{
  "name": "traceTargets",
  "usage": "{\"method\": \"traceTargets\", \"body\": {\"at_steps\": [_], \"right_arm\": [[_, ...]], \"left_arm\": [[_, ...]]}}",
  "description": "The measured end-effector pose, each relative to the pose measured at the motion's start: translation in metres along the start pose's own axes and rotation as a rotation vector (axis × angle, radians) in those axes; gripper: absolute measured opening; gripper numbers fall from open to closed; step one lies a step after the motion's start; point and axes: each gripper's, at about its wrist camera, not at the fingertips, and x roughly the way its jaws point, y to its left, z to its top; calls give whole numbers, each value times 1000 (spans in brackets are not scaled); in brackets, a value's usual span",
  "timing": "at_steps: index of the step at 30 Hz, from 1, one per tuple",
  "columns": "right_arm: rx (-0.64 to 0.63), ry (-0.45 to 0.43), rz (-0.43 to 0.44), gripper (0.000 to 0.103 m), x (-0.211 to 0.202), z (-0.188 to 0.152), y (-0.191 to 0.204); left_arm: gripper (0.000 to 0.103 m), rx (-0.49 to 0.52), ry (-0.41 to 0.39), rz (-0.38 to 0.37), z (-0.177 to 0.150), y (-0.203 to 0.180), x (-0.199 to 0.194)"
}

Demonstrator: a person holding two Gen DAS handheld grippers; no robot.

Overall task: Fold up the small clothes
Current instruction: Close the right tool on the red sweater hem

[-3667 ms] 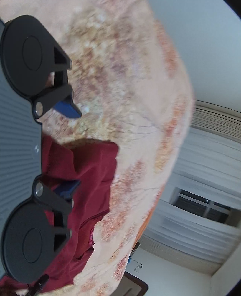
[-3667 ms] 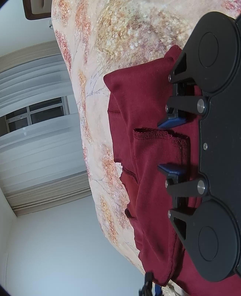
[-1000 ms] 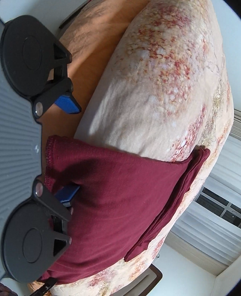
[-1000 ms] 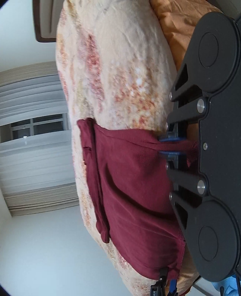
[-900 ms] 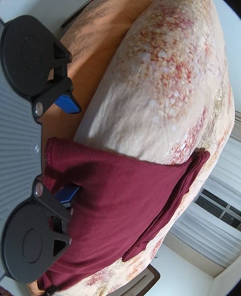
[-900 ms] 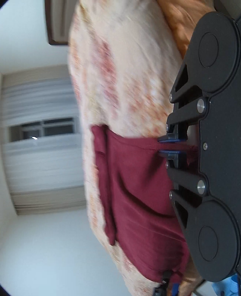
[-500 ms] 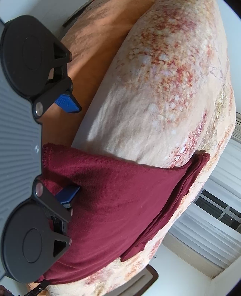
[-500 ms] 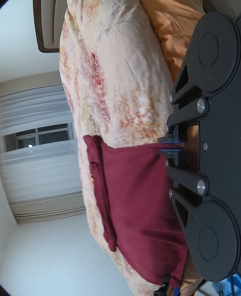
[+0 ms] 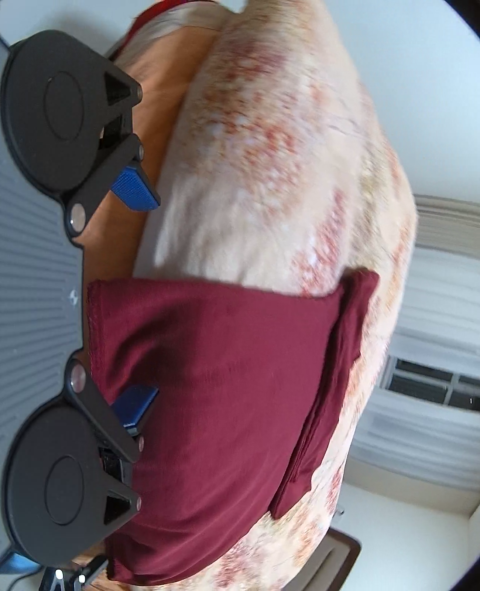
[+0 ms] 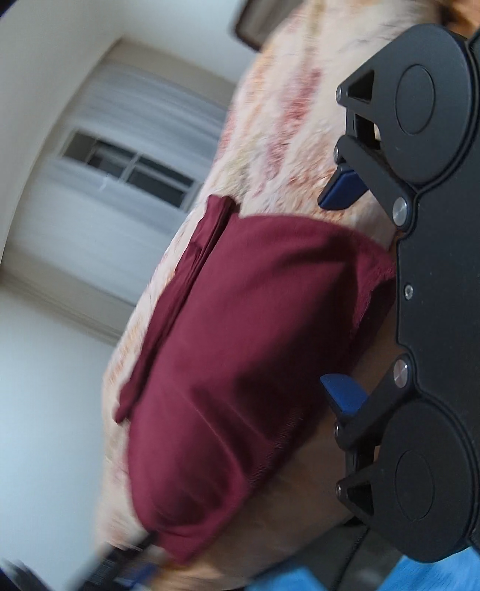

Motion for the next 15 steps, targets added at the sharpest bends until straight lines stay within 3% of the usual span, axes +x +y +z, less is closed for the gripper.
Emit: {"method": "traceTargets", "body": {"at_steps": [10, 13, 15], "right_arm": [[-483, -66, -108, 102, 34, -26, 57], [-545, -96, -148, 101, 40, -32, 62], [-543, -113, -160, 92, 41, -33, 61]], "left_arm": [[102, 25, -10, -19, 2, -16, -11], [102, 18, -7, -12, 4, -12, -6], [102, 12, -4, -10, 3, -11, -5]]}}
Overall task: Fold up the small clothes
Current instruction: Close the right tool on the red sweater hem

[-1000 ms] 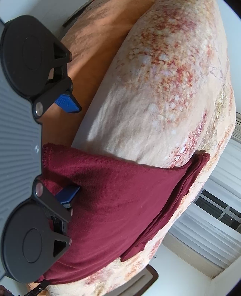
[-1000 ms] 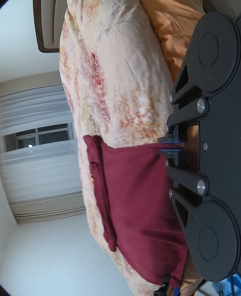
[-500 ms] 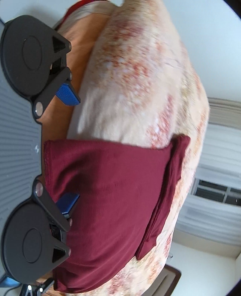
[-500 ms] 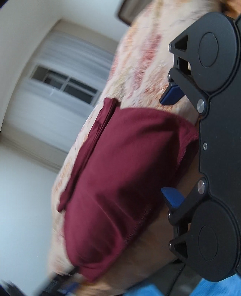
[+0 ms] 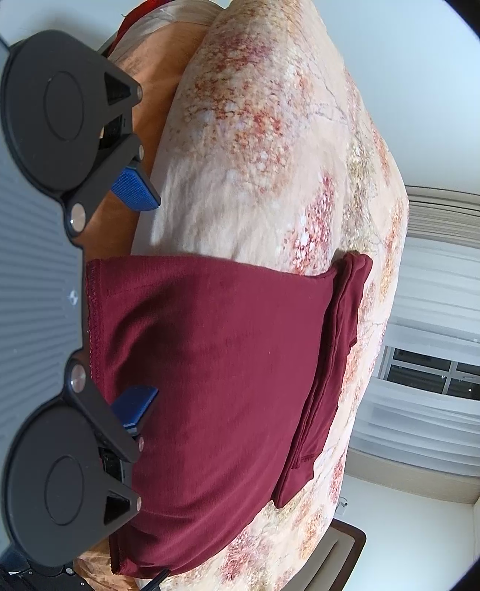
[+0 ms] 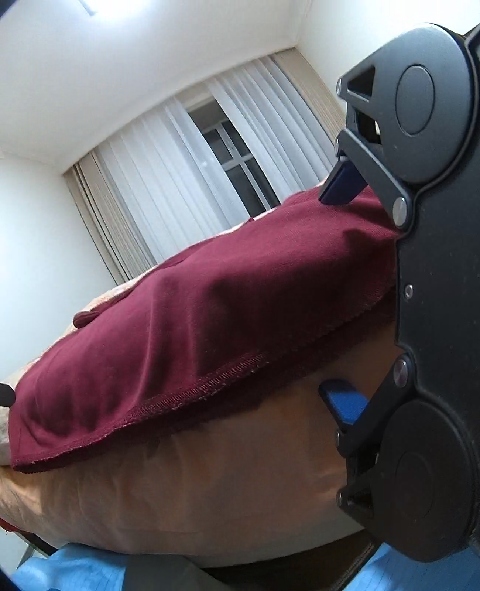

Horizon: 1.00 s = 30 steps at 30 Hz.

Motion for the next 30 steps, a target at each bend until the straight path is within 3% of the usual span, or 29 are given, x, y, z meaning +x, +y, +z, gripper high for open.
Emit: {"method": "traceTargets", "body": {"at_steps": [4, 6, 9, 13, 18, 21, 25, 30], "right_arm": [[17, -27, 10, 67, -6, -3, -3], [21, -50, 28, 45, -11, -5, -6], [52, -76, 57, 28, -19, -6, -15], [124, -96, 102, 27, -28, -2, -35], [322, -84, 200, 13, -40, -6, -77], [480, -71, 252, 12, -46, 1, -105], [585, -75, 297, 12, -44, 8, -138], [670, -72, 337, 12, -44, 17, -158]], "left_arm": [[102, -3, 3, 1, -1, 1, 1], [102, 1, -2, -1, -2, 1, 0], [102, 29, -31, -14, -4, -3, -4], [102, 127, -92, -49, -11, -17, -14], [102, 305, -166, -94, -26, -44, -20], [102, 425, -190, -94, -37, -64, -19], [102, 571, -238, -69, -52, -91, -17], [102, 639, -243, -82, -64, -118, -2]]}}
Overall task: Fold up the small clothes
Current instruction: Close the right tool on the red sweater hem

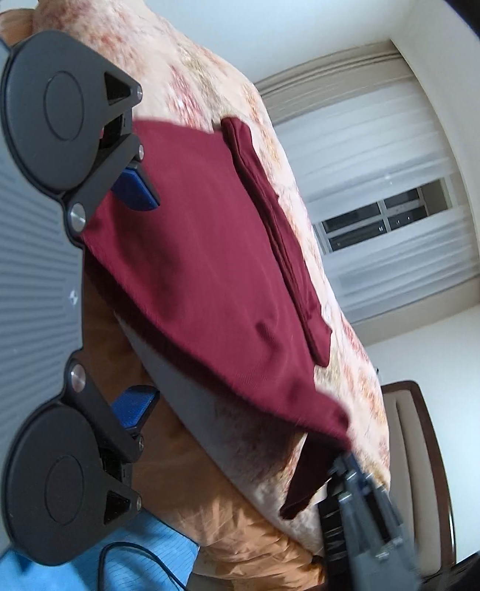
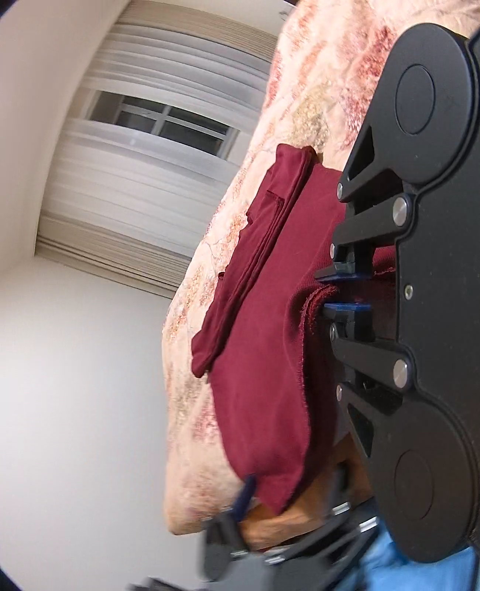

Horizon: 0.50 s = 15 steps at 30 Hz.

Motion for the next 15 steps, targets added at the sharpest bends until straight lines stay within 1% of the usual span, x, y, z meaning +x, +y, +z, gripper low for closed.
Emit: {"method": "traceTargets", "body": {"at_steps": [1, 3, 6, 9, 11, 15], "right_arm": [[16, -1, 6, 12, -1, 4, -2], [22, -6, 5, 12, -4, 5, -4], [37, -3, 4, 12, -8, 11, -2], [49, -3, 6, 12, -2, 13, -1], [48, -1, 7, 12, 0, 14, 1], [32, 5, 2, 12, 2, 14, 4]], "left_arm": [[102, 7, -5, 8, 2, -6, 5], [102, 34, -25, 52, 6, -18, 13], [102, 68, -50, 152, 13, -33, 25], [102, 107, -79, 244, 17, -45, 38], [102, 122, -96, 268, 19, -49, 42], [101, 120, -110, 303, 20, -48, 40]]}}
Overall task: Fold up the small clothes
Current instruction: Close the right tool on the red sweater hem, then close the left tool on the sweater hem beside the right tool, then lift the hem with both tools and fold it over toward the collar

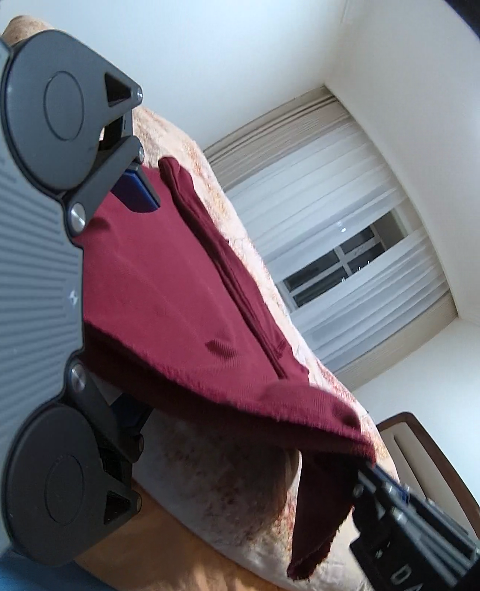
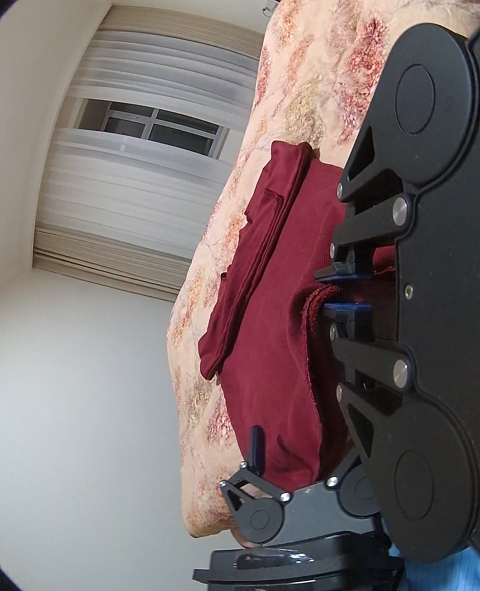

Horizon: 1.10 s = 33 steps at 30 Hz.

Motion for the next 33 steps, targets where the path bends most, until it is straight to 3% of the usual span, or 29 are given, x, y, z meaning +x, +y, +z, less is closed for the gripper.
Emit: {"method": "traceTargets", "body": {"at_steps": [8, 15, 18, 22, 24, 27, 29, 33], "right_arm": [[-17, 22, -7, 14, -1, -6, 1], [-20, 33, -7, 15, -1, -12, 2], [-27, 30, -13, 14, -2, -12, 3], [-46, 23, -28, 13, -4, -13, 4], [-52, 16, -41, 13, -5, -13, 6], [-64, 8, -59, 12, -7, -14, 7], [-83, 5, -68, 12, -8, -16, 8], [-104, 9, -66, 9, -8, -19, 11]], "left_arm": [[101, 13, -63, 73, -14, 33, -36], [100, -3, -20, 87, -27, 56, -39], [86, 10, 19, 51, -34, 59, -35], [57, 59, 27, 16, -41, 58, -31], [51, 97, 31, 31, -44, 55, -32], [33, 121, 62, 40, -49, 58, -26], [12, 101, 80, 33, -50, 65, -24], [6, 73, 34, 32, -44, 80, -34]]}}
